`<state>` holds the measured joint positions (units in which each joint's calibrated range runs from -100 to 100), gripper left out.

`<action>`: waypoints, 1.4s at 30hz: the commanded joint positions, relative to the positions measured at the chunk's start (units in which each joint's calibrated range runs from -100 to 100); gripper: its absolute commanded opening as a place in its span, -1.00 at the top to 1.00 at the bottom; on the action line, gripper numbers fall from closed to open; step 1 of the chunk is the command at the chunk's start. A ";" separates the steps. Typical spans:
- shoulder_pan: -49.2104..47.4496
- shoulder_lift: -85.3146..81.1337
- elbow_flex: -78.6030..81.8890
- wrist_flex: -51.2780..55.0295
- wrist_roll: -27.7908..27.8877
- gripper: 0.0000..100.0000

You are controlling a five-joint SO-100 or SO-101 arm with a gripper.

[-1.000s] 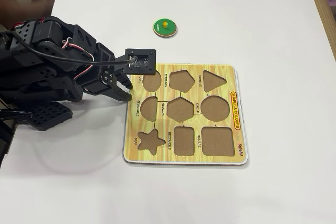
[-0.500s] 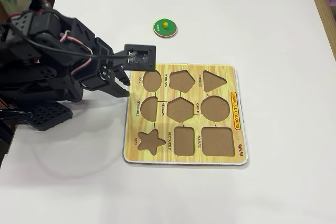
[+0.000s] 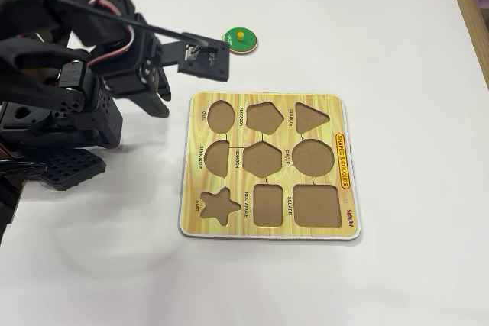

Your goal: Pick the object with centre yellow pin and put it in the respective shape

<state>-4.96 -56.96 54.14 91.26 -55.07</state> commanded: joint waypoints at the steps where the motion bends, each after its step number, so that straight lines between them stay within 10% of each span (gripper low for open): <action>1: -1.29 10.68 -14.12 3.38 0.21 0.81; 42: -34.20 68.00 -65.47 3.55 -0.42 0.80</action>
<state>-38.82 10.74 -7.10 95.03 -55.28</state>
